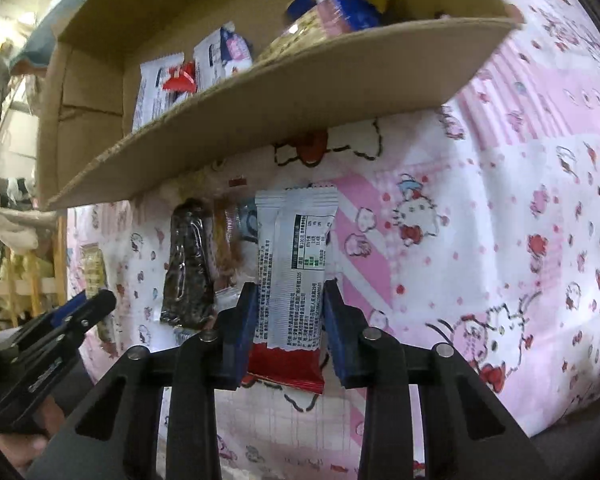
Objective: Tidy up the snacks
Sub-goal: 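Lift both held bars and carry them over the open box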
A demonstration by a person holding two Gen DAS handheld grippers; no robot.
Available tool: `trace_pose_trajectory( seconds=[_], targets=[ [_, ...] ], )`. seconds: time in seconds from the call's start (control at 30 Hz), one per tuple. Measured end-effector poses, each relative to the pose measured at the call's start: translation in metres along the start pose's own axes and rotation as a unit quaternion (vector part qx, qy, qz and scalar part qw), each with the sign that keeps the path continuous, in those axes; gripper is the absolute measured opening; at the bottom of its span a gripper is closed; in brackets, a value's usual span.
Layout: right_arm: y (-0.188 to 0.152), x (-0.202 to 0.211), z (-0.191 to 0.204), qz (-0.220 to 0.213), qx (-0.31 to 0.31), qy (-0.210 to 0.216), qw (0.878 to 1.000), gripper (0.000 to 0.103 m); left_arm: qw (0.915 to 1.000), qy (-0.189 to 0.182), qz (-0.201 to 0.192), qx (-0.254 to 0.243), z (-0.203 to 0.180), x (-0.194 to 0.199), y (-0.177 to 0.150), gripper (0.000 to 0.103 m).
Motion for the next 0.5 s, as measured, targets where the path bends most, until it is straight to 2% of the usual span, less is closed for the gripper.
trace_pose_trajectory(
  seconds=[0.03,0.3,0.5],
  targets=[
    [-0.002,0.003,-0.002,-0.003,-0.002,0.004,1.000,0.034,1.0000,0.002,-0.003,-0.001,0.008,-0.009,-0.002,0.022],
    [-0.011,0.031,-0.011,-0.022,-0.015,0.038,0.999,0.034,0.9998,0.015,-0.011,0.005,0.015,-0.007,-0.007,0.022],
    [-0.018,0.056,-0.019,-0.038,-0.013,0.075,0.996,0.034,0.9990,0.016,-0.036,0.023,0.024,0.008,-0.014,0.022]
  ],
)
Point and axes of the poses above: each gripper's, at about its wrist camera, not at the fingertips, and x roughly against the way its jaws point, z to its left, y to its top, the point moved 2 cm from there along -x, roughly the way its jaws point, and after that the axes turned 6 degrees about z, right-handed, at the moved point
